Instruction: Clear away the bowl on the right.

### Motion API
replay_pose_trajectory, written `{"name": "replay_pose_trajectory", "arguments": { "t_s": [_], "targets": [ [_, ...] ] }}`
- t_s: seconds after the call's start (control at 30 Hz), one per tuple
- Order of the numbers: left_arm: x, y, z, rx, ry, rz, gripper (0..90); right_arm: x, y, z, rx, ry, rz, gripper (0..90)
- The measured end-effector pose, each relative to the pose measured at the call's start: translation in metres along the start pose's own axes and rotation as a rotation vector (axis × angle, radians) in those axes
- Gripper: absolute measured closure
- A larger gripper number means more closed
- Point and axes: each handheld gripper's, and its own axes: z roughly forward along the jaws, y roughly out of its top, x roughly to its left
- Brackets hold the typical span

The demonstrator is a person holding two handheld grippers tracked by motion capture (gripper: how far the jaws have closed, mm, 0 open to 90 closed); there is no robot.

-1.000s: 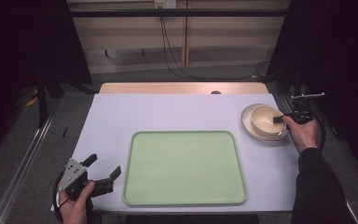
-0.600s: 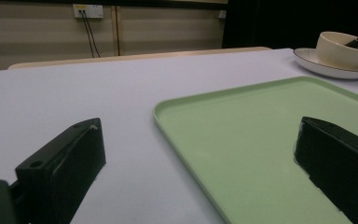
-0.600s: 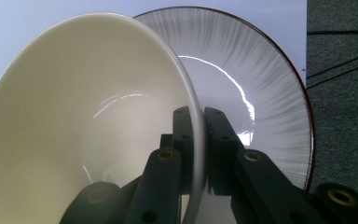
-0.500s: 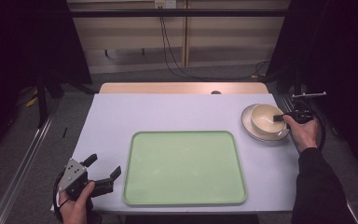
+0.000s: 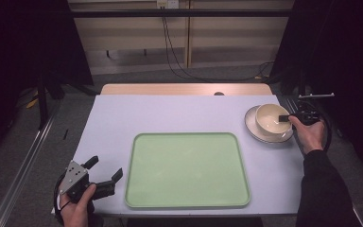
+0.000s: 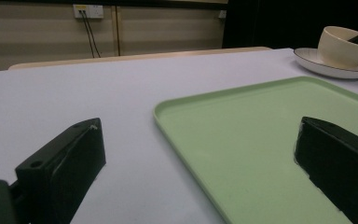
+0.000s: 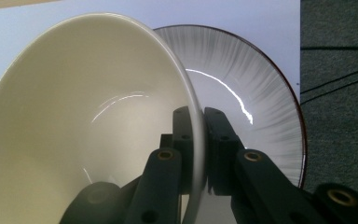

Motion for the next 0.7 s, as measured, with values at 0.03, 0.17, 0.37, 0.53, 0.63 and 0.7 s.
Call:
{"name": "replay_pose_trajectory", "arguments": {
  "t_s": [0.03, 0.17, 0.37, 0.53, 0.63, 0.7],
  "targets": [
    [0.0, 0.0, 0.0, 0.0, 0.0, 0.0, 1.9, 0.0, 0.0, 0.0, 0.0, 0.0, 0.0, 84.4],
    [0.0, 0.0, 0.0, 0.001, -0.002, 0.001, 1.9, 0.003, 0.001, -0.004, -0.016, 0.006, -0.012, 84.3],
    [0.0, 0.0, 0.0, -0.002, -0.004, 0.0, 1.8, 0.006, 0.002, -0.007, -0.021, 0.019, -0.017, 84.3],
    [0.0, 0.0, 0.0, 0.0, -0.001, -0.001, 1.8, 0.007, 0.002, -0.012, -0.031, 0.03, -0.029, 84.3],
    [0.0, 0.0, 0.0, -0.001, -0.001, -0.001, 1.7, 0.009, 0.003, -0.015, -0.041, 0.031, -0.031, 84.3],
    [0.0, 0.0, 0.0, -0.002, -0.003, 0.001, 1.7, 0.011, 0.003, -0.017, -0.046, 0.03, -0.044, 84.3]
  ]
}}
